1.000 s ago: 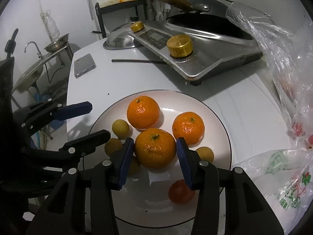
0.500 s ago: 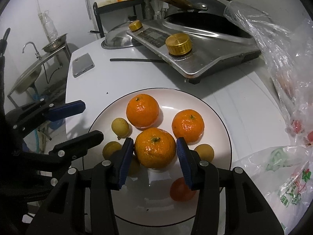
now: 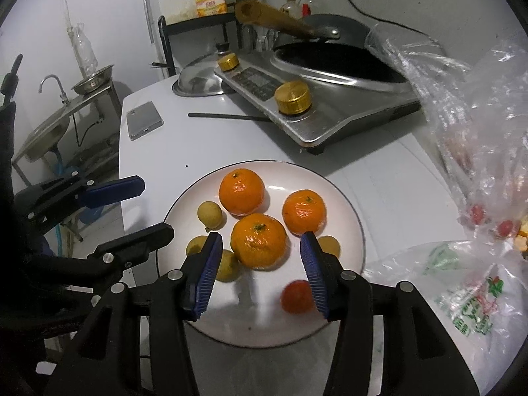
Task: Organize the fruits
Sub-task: 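Lower the mandarin onto the plate and open the right gripper, then move both open grippers back to the cherry tomatoes on the bag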
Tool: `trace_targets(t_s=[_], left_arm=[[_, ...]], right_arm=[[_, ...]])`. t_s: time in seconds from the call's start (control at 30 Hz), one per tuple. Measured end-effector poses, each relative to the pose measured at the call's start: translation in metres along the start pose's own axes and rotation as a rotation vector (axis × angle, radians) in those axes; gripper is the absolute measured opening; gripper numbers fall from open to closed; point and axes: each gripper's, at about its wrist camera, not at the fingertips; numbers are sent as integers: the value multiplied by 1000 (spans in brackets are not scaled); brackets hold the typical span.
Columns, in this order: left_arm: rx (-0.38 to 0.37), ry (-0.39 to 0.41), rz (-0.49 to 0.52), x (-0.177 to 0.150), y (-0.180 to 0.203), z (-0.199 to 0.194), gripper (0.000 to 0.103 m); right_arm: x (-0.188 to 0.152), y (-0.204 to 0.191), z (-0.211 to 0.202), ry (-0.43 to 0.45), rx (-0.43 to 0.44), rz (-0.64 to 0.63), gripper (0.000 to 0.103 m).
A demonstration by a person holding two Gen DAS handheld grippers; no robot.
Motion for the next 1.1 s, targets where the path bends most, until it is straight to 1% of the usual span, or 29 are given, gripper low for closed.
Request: trace_targets(t_s=[0.23,0.57,0.77,1.1], left_arm=[[-8,17,0,-2,13,-20,55],[-13,25,-1,-6,33,-41,55],[-22,33,20,-7,53,-51,55],[-56,25,60,-9,92,-55,55]], right_arm=[[-12,1,-33,35,-27,7,52],[-32,4,-69,73,-46,17,52],[-48,13,-89,94,-65,39,52],[-78,35,-116,110,-99,85,52]])
Point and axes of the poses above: each gripper's, at about its wrist camera, not at the fingertips, and z roughly the way its jaws point, y to its right, x to its top
